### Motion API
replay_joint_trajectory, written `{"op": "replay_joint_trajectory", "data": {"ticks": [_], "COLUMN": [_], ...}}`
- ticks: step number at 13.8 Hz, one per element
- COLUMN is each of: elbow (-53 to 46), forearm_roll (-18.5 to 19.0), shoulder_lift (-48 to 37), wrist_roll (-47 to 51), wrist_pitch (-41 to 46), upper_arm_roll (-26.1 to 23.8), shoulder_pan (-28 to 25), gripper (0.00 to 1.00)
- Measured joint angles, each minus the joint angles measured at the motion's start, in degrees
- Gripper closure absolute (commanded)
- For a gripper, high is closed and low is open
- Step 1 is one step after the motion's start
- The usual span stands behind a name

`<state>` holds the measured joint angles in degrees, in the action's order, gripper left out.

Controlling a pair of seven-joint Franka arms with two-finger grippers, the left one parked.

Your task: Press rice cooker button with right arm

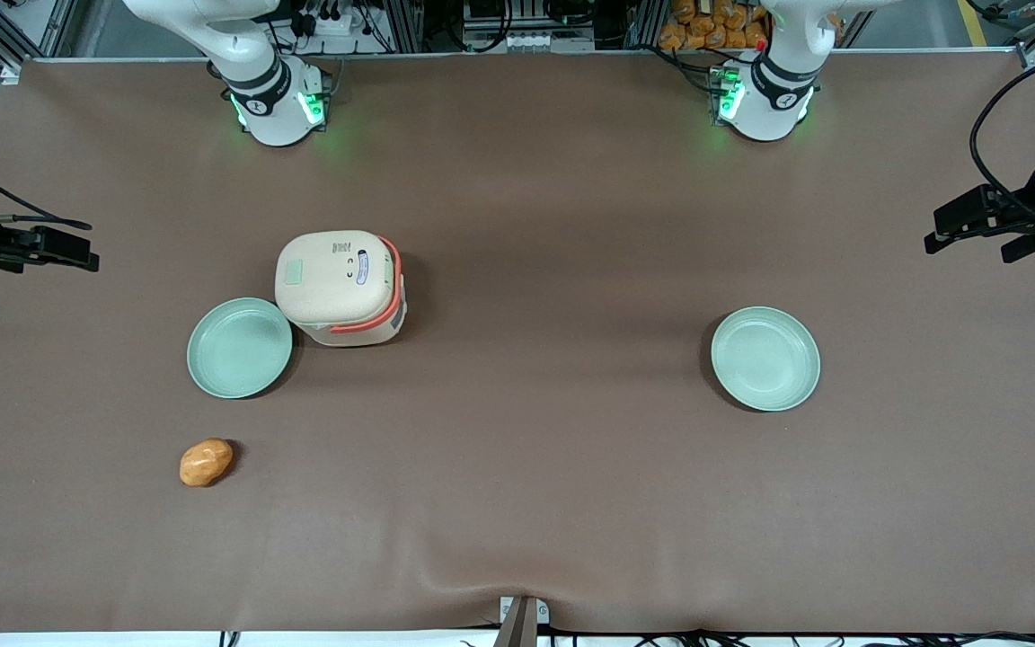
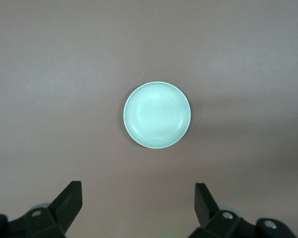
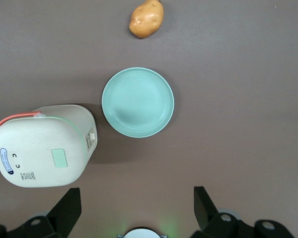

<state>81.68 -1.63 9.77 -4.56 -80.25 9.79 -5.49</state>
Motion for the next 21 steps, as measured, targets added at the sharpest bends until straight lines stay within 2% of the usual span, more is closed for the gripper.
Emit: {"op": "replay_joint_trajectory", "data": {"ticks": [13, 21], "elbow": [-0.02, 0.10], "forearm_roll": [0.33, 3.45], "shoulder_lift": [0.00, 0.05], "wrist_roll": [-0.13, -0.29], "wrist_pitch": [-0.25, -0.10], "upper_arm_roll": [-0.05, -0.33], "shoulder_pan": [-0.52, -6.69], "gripper": [0.00, 0.00]}}
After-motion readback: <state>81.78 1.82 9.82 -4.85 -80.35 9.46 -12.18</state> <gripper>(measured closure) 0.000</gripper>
